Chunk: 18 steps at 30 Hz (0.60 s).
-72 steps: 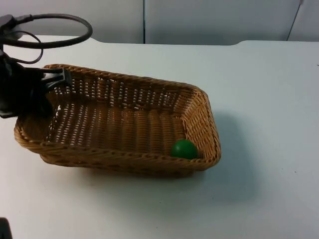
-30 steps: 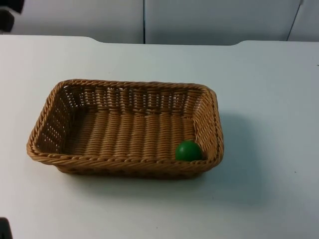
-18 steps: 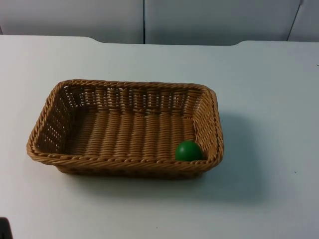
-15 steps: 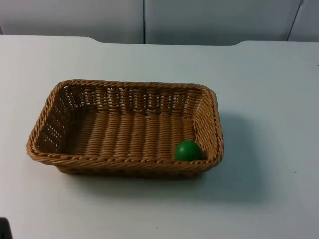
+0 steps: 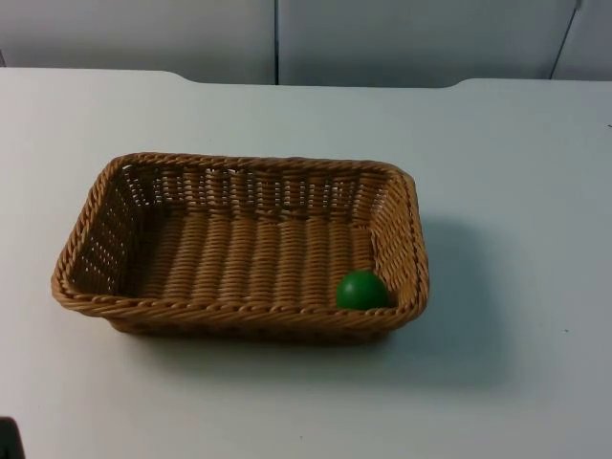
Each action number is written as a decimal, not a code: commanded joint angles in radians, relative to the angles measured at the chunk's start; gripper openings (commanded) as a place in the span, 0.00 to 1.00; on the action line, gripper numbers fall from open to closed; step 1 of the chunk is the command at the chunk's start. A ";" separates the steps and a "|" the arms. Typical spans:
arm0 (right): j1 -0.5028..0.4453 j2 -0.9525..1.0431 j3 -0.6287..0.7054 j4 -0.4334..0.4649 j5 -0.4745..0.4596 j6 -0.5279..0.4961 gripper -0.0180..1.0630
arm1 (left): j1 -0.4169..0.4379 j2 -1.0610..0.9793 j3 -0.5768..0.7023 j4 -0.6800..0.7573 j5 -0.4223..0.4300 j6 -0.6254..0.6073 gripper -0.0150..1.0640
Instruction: Pick up the basket with the left hand and place the ball into the basket with the right hand.
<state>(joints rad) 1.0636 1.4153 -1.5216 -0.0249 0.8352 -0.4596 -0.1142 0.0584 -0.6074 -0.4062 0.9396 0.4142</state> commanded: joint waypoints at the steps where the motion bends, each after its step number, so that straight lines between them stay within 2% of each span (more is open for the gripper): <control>1: 0.003 -0.010 -0.005 0.189 0.018 -0.189 0.01 | 0.002 -0.058 0.003 0.009 0.042 -0.006 0.01; 2: 0.003 -0.010 -0.005 0.189 0.018 -0.189 0.01 | 0.002 -0.058 0.003 0.009 0.042 -0.006 0.01; 3: 0.003 -0.010 -0.005 0.243 0.026 -0.234 0.01 | 0.002 -0.058 0.003 0.021 0.063 -0.013 0.01; 4: 0.003 -0.010 -0.005 0.307 0.031 -0.271 0.01 | 0.002 -0.058 0.003 0.060 0.122 -0.060 0.01; 5: 0.003 -0.010 -0.005 0.332 0.031 -0.281 0.01 | 0.002 -0.058 0.013 0.103 0.152 -0.102 0.01; 7: 0.003 -0.010 -0.005 0.343 0.033 -0.282 0.01 | 0.002 -0.058 0.033 0.195 0.192 -0.211 0.01; 11: 0.003 -0.010 -0.005 0.341 0.051 -0.282 0.01 | 0.002 -0.058 0.051 0.303 0.212 -0.268 0.01; 18: 0.003 -0.012 -0.005 0.392 0.086 -0.282 0.01 | 0.002 -0.058 0.064 0.323 0.182 -0.268 0.01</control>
<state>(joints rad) 1.0636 1.4145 -1.5216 0.3470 0.9137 -0.7341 -0.1142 0.0053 -0.5466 -0.0838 1.1393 0.1568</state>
